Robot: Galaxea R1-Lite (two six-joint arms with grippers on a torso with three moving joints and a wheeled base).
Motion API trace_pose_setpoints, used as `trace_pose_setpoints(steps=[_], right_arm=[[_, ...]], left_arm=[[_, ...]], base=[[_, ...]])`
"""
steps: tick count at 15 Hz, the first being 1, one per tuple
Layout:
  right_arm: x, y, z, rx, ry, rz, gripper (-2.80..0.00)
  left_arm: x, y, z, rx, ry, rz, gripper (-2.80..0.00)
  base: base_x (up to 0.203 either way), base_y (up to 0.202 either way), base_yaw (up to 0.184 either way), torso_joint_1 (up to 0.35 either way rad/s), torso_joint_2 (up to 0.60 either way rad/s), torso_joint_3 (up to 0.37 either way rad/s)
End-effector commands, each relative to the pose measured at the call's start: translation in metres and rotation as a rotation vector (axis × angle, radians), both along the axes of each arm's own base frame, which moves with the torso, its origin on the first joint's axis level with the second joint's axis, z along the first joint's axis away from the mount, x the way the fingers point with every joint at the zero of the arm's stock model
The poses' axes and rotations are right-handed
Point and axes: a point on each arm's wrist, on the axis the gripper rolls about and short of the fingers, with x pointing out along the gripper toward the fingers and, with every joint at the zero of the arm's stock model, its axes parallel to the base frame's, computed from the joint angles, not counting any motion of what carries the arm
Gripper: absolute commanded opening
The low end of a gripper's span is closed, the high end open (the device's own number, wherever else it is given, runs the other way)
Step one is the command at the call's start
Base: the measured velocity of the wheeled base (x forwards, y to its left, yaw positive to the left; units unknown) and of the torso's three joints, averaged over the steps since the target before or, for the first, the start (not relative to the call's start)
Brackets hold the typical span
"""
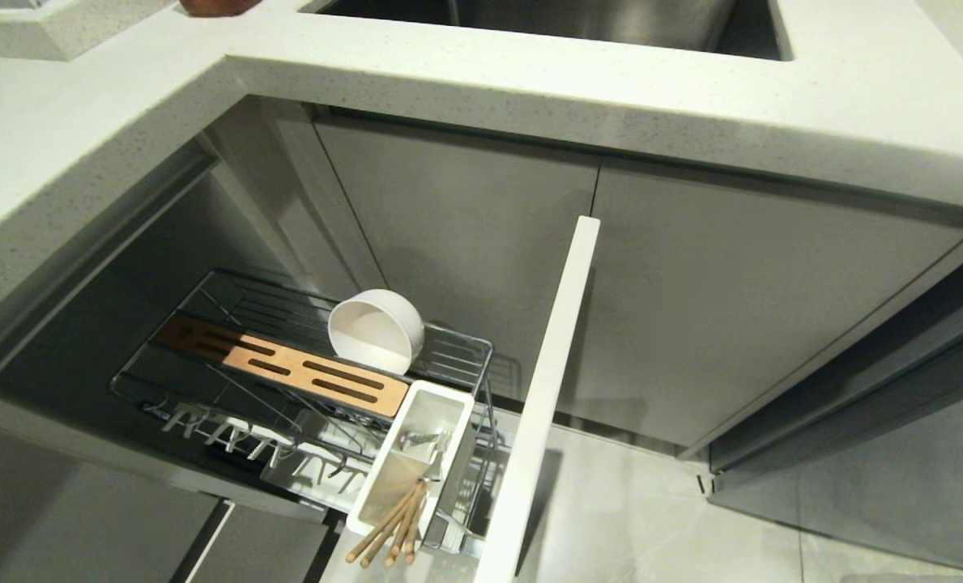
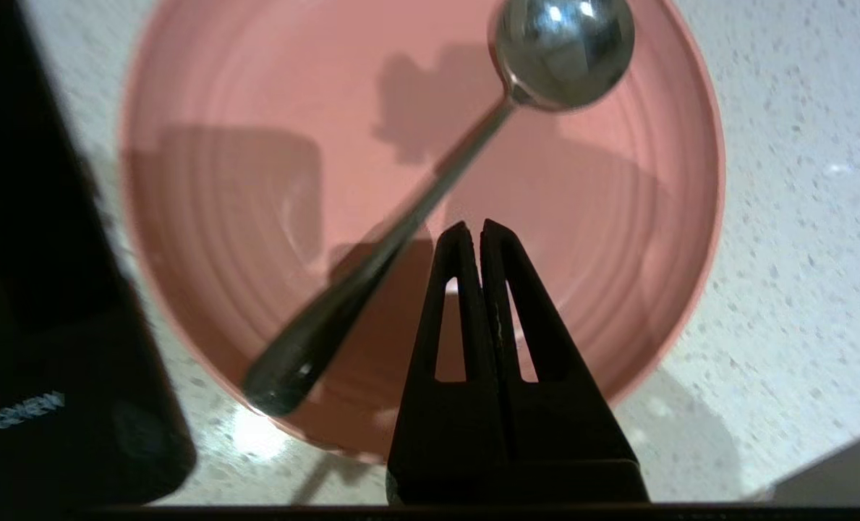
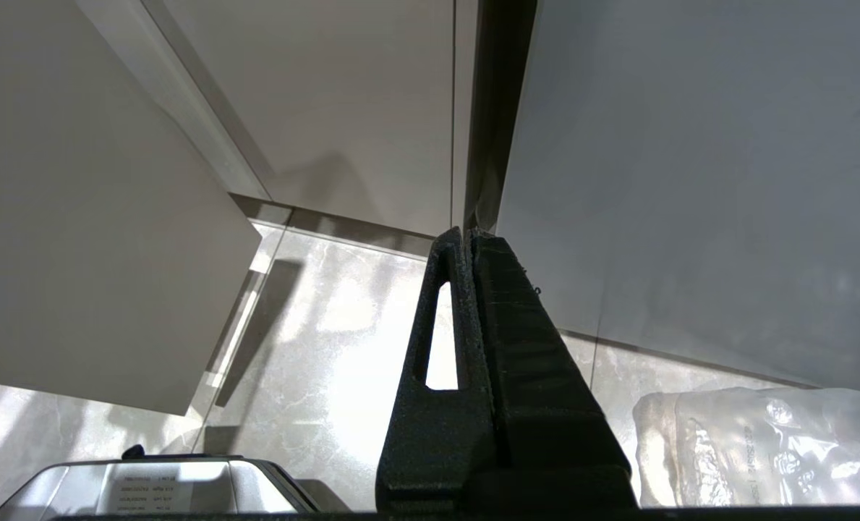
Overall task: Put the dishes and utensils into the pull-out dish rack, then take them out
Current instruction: Pick up the spoon and place it in the cupboard
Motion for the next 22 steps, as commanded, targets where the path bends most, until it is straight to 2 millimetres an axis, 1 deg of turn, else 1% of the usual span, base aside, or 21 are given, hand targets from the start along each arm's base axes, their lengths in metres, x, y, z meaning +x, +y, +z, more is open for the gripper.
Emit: trace_pose_setpoints(steps=[1,3,5,7,8,11,14,18,22], right_arm=[[0.000,0.000,-0.001,0.000,0.004,0.002,-2.80],[0.000,0.000,-0.001,0.000,0.003,0.000,-2.80],[0.000,0.000,-0.001,0.000,0.002,0.001,-2.80],[0.000,0.000,-0.001,0.001,0.003,0.001,-2.80],[0.000,0.000,-0.001,0.000,0.003,0.000,-2.80],[0.000,0.000,-0.001,0.000,0.002,0.001,-2.80],[0.000,0.000,0.000,0.000,0.002,0.001,-2.80],[0.000,0.000,-0.001,0.000,0.002,0.001,-2.80],[0.000,0.000,0.000,0.000,0.001,0.001,-2.80]], left_arm=[[0.000,0.007,-0.003,-0.042,-0.001,-0.002,-2.80],[-0.004,0.007,-0.004,-0.052,0.006,0.035,-2.80],[-0.007,0.008,-0.007,-0.044,0.053,0.087,-2.80],[-0.007,0.009,-0.010,-0.018,0.095,0.079,-2.80],[-0.007,0.010,-0.011,-0.020,0.113,0.072,0.00],[-0.007,0.016,-0.016,-0.019,0.149,0.067,0.00],[-0.007,0.017,-0.017,-0.004,0.167,0.052,0.00],[-0.002,0.021,-0.026,0.033,0.233,-0.038,0.00],[0.001,0.019,-0.026,0.070,0.256,-0.086,0.00]], base=[[0.000,0.000,0.000,0.000,0.00,0.000],[0.000,0.000,0.000,0.000,0.00,0.000],[0.000,0.000,0.000,0.000,0.00,0.000],[0.000,0.000,0.000,0.000,0.00,0.000],[0.000,0.000,0.000,0.000,0.00,0.000],[0.000,0.000,0.000,0.000,0.00,0.000],[0.000,0.000,0.000,0.000,0.00,0.000],[0.000,0.000,0.000,0.000,0.00,0.000],[0.000,0.000,0.000,0.000,0.00,0.000]])
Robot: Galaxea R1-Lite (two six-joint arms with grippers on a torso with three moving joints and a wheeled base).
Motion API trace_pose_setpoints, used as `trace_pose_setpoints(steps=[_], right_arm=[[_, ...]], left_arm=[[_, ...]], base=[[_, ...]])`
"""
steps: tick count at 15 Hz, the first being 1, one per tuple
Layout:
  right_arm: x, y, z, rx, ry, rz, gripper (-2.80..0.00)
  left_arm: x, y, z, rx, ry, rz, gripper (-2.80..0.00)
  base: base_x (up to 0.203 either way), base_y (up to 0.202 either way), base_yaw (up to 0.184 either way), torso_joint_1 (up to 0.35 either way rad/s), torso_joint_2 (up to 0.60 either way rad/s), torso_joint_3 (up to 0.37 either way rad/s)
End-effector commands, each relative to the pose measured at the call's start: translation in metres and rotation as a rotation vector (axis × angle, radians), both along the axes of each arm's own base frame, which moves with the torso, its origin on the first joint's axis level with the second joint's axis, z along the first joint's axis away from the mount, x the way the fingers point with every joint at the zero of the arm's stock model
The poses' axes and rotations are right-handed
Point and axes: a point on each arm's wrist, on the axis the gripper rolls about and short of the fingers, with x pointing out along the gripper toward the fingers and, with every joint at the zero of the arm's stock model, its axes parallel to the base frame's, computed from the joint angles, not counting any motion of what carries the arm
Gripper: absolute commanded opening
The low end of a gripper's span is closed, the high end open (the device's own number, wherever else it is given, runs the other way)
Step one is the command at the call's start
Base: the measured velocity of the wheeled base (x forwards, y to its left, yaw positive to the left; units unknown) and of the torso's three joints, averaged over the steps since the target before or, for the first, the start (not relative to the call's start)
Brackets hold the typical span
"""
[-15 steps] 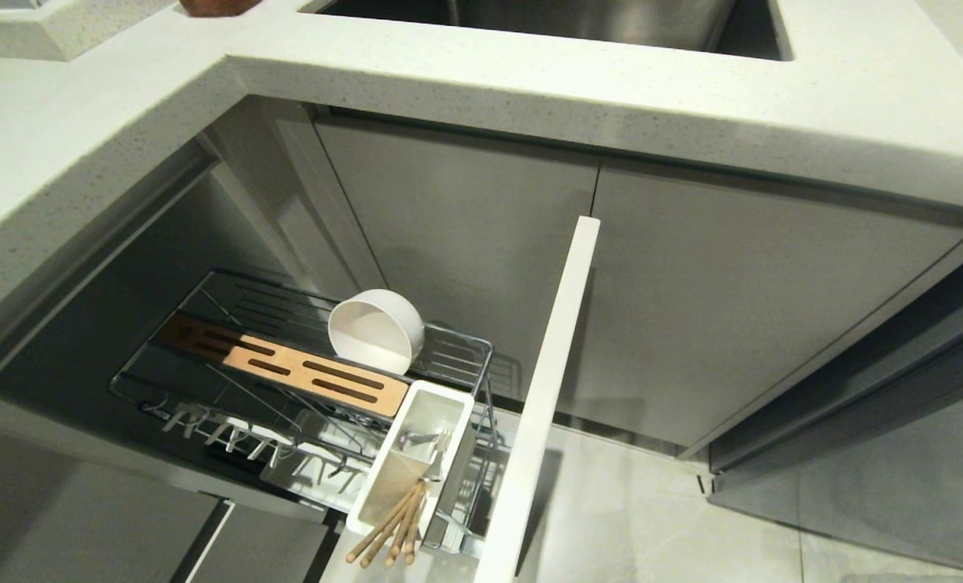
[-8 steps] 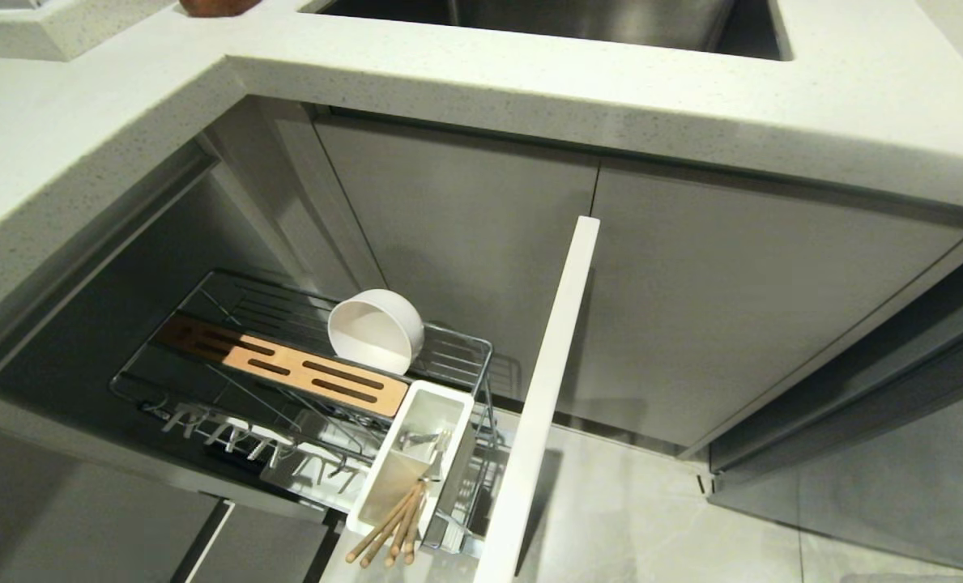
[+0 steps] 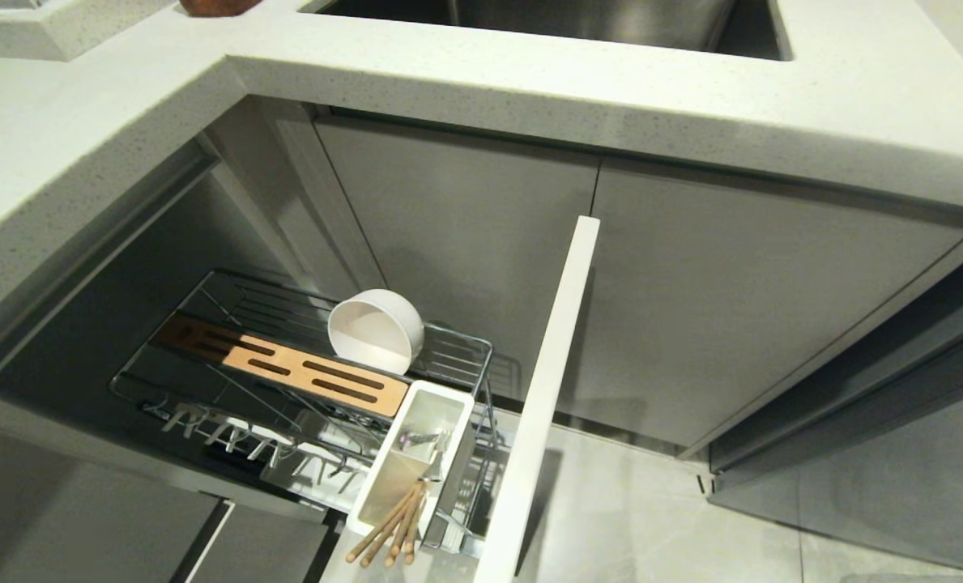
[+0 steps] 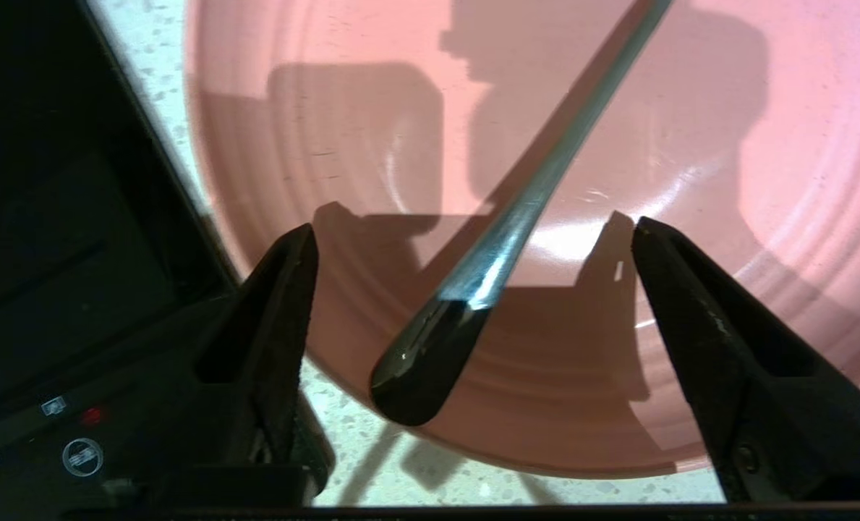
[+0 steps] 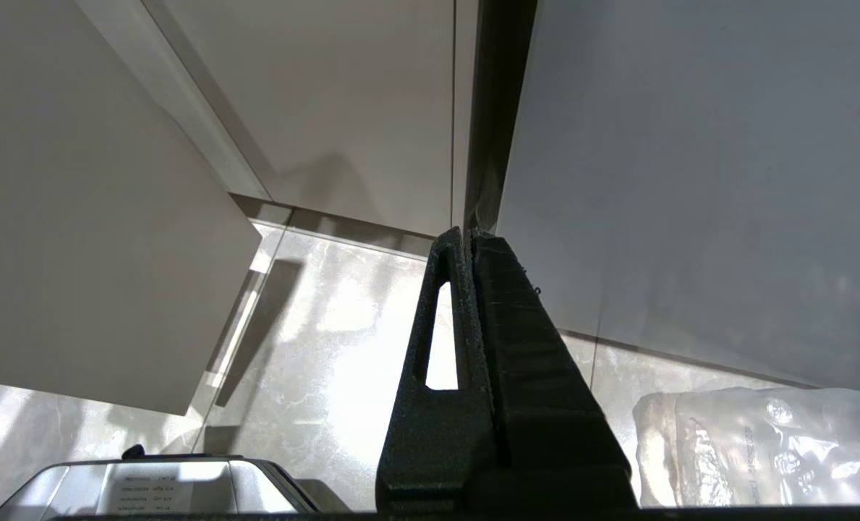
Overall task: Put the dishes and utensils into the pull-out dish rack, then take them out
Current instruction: Pick up the spoon and place it in the cupboard
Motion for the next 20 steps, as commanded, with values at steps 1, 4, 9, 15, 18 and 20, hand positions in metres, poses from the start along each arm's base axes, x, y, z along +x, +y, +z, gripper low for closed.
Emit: trace_pose_setpoints(steps=[1,4,9,15,18,20], right_arm=[[0.0003,0.0000,-0.0007,0.000,0.004,0.001,-2.80],[0.0002,0.0000,-0.0004,0.000,0.002,0.001,-2.80],[0.0002,0.0000,-0.0006,0.000,0.002,0.000,-2.80],[0.0002,0.0000,-0.0008,0.000,0.003,0.001,-2.80],[0.0002,0.0000,-0.0005,0.000,0.002,0.000,-2.80],[0.0002,0.0000,-0.0008,0.000,0.003,0.001,-2.80]], left_arm=[[0.0011,-0.0005,-0.0009,-0.008,0.001,-0.011,0.00],[0.0035,-0.0024,-0.0003,-0.001,0.001,-0.031,0.00],[0.0076,-0.0001,-0.0030,0.011,0.024,-0.071,0.00],[0.0083,0.0006,-0.0055,-0.001,0.027,-0.075,0.00],[0.0085,0.0010,-0.0070,-0.007,0.029,-0.076,0.00],[0.0087,0.0018,-0.0085,-0.012,0.031,-0.075,-2.80]], base=[[0.000,0.000,0.000,0.000,0.00,0.000],[0.000,0.000,0.000,0.000,0.00,0.000],[0.000,0.000,0.000,0.000,0.00,0.000],[0.000,0.000,0.000,0.000,0.00,0.000],[0.000,0.000,0.000,0.000,0.00,0.000],[0.000,0.000,0.000,0.000,0.00,0.000]])
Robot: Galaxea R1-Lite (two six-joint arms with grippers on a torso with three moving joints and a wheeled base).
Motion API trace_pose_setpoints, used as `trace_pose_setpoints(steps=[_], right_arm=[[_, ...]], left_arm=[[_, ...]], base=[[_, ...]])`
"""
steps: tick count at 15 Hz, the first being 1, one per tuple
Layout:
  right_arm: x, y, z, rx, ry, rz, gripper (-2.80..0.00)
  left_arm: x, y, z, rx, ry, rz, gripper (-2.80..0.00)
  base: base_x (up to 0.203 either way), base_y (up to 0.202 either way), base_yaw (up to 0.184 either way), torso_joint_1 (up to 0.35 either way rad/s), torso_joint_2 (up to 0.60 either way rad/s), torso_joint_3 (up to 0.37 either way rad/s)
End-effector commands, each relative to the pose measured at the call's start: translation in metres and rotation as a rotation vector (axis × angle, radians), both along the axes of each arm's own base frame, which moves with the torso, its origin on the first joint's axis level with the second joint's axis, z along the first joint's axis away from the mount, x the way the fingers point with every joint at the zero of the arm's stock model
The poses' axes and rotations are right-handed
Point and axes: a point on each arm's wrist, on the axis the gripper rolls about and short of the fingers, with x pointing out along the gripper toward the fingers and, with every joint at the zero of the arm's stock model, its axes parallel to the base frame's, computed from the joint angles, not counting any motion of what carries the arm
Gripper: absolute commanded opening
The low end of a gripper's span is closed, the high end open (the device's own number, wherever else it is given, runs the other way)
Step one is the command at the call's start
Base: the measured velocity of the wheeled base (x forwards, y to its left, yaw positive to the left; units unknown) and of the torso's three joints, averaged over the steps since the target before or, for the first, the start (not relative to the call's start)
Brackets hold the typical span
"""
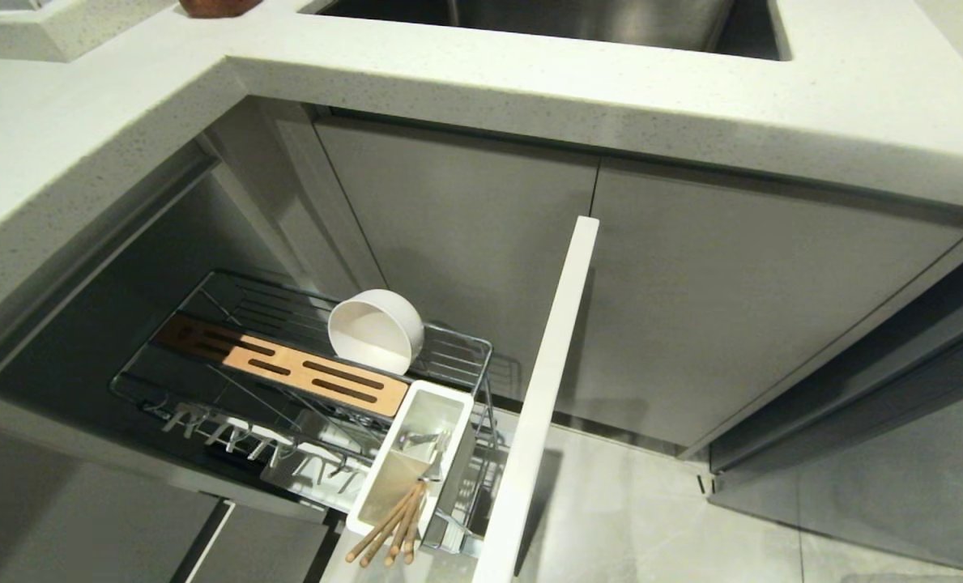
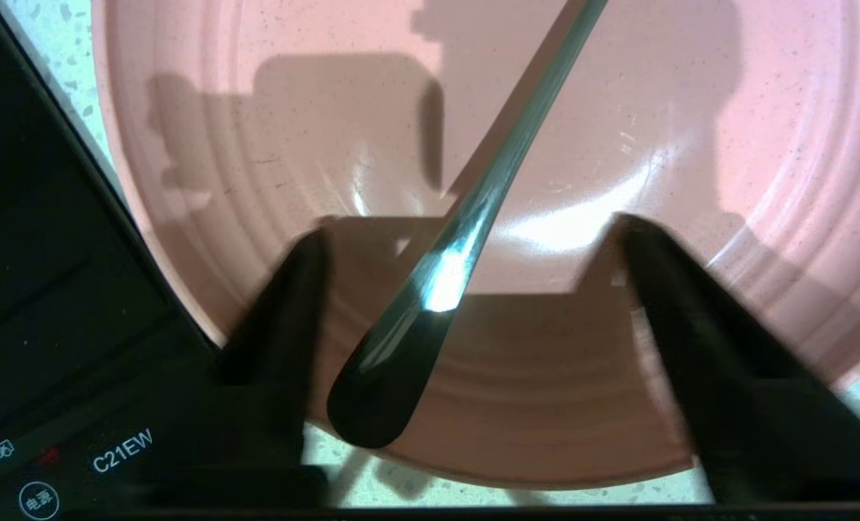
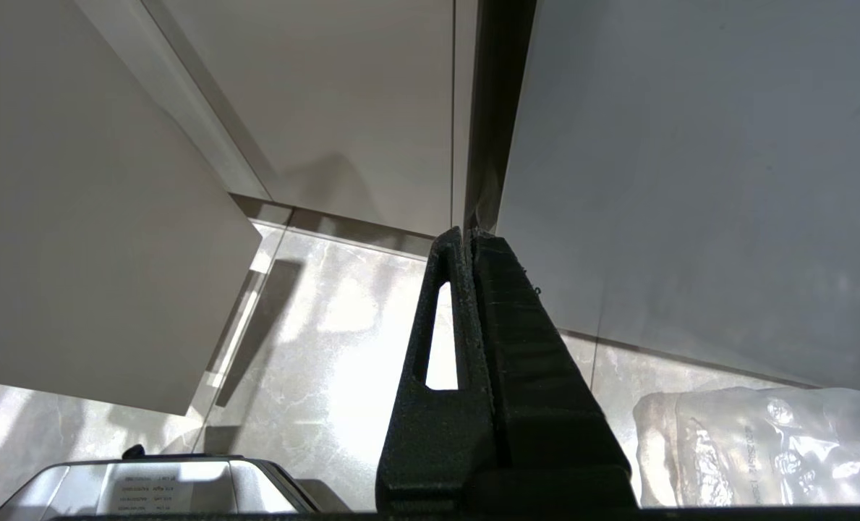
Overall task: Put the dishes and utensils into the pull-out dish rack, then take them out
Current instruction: Pick up the spoon and place it in the cupboard
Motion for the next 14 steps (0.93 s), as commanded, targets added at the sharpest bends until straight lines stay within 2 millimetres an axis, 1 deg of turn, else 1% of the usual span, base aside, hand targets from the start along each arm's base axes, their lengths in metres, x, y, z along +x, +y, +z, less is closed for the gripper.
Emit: trace_pose_setpoints(steps=[1,12,14], right_arm=[[0.000,0.000,-0.001,0.000,0.002,0.000,-2.80],[0.000,0.000,-0.001,0.000,0.002,0.000,-2.80],[0.000,0.000,0.000,0.000,0.002,0.001,-2.80]], left_arm=[[0.000,0.001,-0.002,-0.012,0.005,-0.001,-2.80],[-0.002,-0.006,0.000,0.001,-0.003,-0.002,-2.80],[-0.004,-0.012,0.004,0.018,-0.014,-0.004,-2.80]], base=[[0.000,0.000,0.000,0.000,0.00,0.000],[0.000,0.000,0.000,0.000,0.00,0.000],[0.000,0.000,0.000,0.000,0.00,0.000]])
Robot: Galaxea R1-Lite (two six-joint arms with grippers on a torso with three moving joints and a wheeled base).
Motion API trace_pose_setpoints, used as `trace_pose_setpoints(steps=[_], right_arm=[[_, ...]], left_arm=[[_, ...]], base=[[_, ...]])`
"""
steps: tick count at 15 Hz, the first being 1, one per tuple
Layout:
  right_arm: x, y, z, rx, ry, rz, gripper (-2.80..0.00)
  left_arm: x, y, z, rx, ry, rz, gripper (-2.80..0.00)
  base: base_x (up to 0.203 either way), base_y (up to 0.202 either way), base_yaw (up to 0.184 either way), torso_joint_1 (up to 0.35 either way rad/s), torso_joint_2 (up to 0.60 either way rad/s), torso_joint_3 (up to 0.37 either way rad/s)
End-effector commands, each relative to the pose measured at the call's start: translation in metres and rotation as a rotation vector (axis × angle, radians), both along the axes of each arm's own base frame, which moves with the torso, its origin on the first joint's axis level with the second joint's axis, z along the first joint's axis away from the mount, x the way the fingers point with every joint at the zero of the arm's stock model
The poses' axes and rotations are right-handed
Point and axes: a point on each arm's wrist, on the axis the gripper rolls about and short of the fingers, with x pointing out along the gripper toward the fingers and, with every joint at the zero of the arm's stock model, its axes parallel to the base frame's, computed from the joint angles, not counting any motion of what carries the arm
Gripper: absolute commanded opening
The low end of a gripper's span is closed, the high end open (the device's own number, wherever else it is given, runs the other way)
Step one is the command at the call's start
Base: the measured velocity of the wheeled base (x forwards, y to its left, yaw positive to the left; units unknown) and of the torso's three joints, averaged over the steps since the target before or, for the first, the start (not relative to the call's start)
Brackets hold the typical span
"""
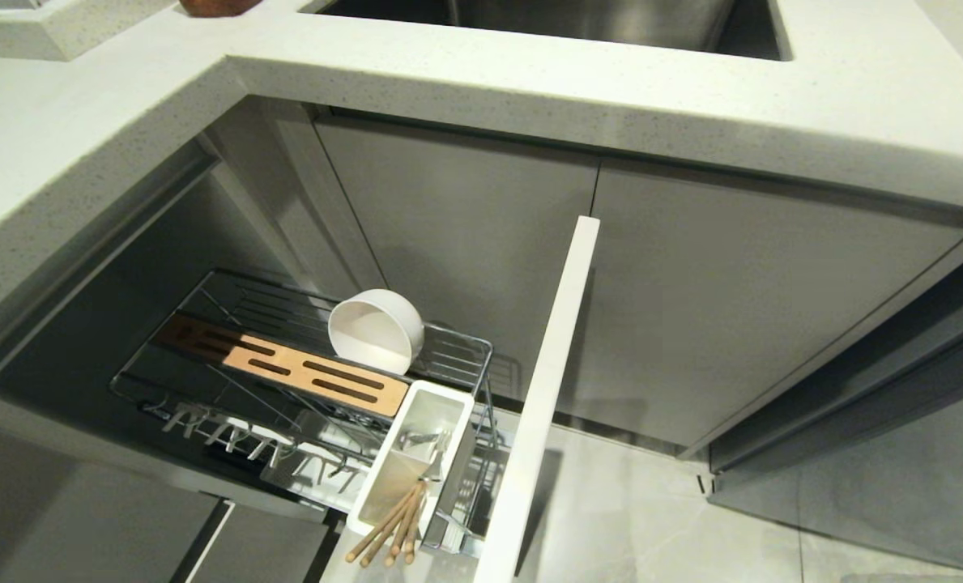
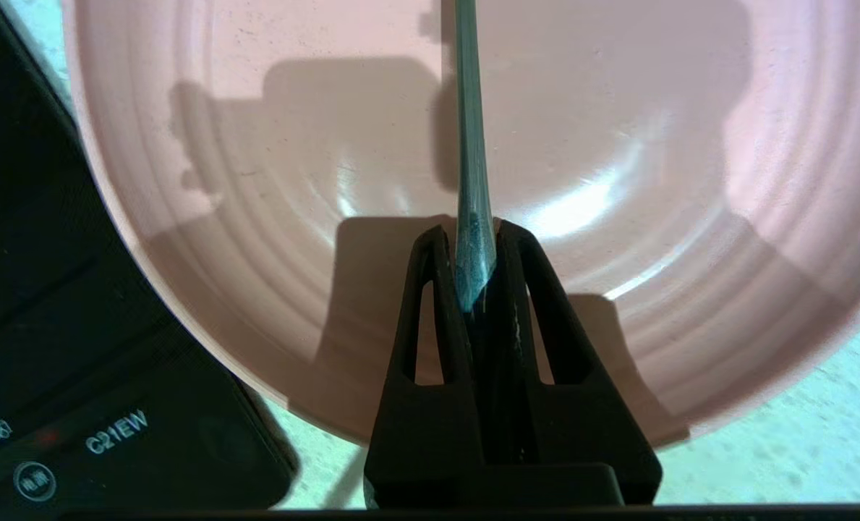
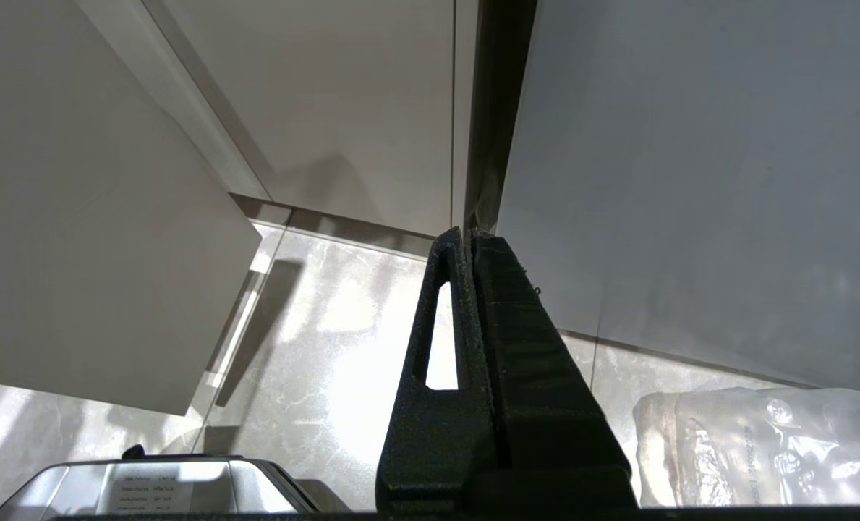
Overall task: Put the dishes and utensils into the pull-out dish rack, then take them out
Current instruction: Pick up the spoon and place it in the cupboard
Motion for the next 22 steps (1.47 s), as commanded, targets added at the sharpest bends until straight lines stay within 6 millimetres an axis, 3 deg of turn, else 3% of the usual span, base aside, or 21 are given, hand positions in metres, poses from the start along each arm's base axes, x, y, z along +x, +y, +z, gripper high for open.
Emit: trace_pose_setpoints(steps=[1,7,11,18,22], right_arm=[[0.000,0.000,-0.001,0.000,0.002,0.001,-2.80],[0.000,0.000,0.000,0.000,0.003,0.000,-2.80],[0.000,0.000,-0.001,0.000,0.003,0.001,-2.80],[0.000,0.000,-0.001,0.000,0.003,0.000,-2.80],[0.000,0.000,0.000,0.000,0.003,0.000,-2.80]], left_arm=[[-0.003,-0.007,0.005,0.025,-0.015,-0.002,-2.80],[-0.011,-0.046,0.026,0.081,-0.133,-0.028,-2.80],[-0.012,-0.076,0.034,0.060,-0.219,-0.149,-2.80],[-0.029,-0.127,0.034,0.019,-0.302,-0.638,-2.80],[-0.044,-0.139,0.026,-0.023,-0.310,-0.966,-2.80]], base=[[0.000,0.000,0.000,0.000,0.00,0.000],[0.000,0.000,0.000,0.000,0.00,0.000],[0.000,0.000,0.000,0.000,0.00,0.000],[0.000,0.000,0.000,0.000,0.00,0.000],[0.000,0.000,0.000,0.000,0.00,0.000]])
